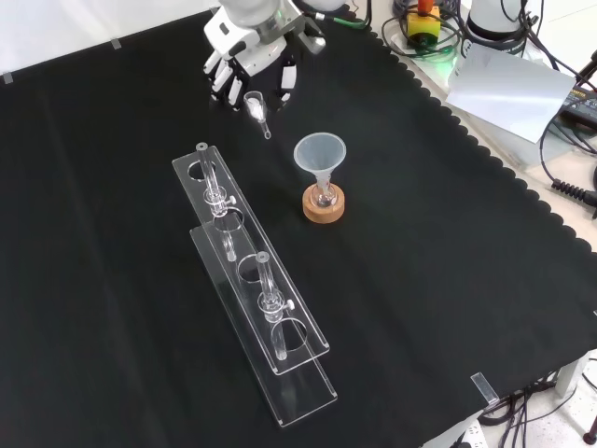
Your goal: Pour all the NaCl from the weighing funnel into the round-bottom flask.
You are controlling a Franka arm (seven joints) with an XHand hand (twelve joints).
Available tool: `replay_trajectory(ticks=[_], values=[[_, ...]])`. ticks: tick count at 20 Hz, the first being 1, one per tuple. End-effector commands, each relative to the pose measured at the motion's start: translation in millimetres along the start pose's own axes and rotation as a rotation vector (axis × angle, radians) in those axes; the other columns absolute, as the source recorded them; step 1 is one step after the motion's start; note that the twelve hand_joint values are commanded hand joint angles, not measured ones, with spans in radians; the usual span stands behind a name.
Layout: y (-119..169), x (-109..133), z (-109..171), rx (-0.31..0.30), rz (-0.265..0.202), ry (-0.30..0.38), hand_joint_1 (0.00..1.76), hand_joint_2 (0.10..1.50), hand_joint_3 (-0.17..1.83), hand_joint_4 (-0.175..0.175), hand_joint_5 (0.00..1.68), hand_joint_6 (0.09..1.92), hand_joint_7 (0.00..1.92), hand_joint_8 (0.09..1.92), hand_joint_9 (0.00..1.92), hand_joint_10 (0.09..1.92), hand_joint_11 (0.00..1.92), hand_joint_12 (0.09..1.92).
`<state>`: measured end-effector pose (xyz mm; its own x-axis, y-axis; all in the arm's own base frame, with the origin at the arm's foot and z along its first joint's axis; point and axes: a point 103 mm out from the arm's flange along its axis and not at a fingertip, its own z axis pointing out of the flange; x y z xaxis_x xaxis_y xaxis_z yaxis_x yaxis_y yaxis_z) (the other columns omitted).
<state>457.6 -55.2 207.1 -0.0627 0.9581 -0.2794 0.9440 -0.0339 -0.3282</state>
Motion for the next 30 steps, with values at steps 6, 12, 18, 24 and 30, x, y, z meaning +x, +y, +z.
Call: replay_trajectory(ticks=[6,12,18,24,30], values=[[-28.4,-1.0,-17.7,-0.037,0.004,-0.03,1.11,0.69,0.64,0.175,1.21,0.78,0.42,0.65,0.74,0.54,0.4,1.3],[-52.6,8.8,-40.3,-0.045,-0.006,-0.063,1.11,0.69,0.64,0.175,1.21,0.78,0.42,0.65,0.74,0.54,0.4,1.31],[-66.9,18.7,-56.5,-0.058,-0.015,-0.092,1.11,0.69,0.64,0.175,1.21,0.78,0.41,0.64,0.74,0.54,0.4,1.31],[-71.2,32.2,-60.4,-0.039,-0.041,-0.129,1.11,0.69,0.64,0.175,1.21,0.78,0.41,0.64,0.74,0.54,0.4,1.31],[-67.7,50.3,-61.4,-0.034,-0.068,-0.212,1.11,0.69,0.64,0.175,1.21,0.78,0.4,0.64,0.74,0.54,0.4,1.31]])
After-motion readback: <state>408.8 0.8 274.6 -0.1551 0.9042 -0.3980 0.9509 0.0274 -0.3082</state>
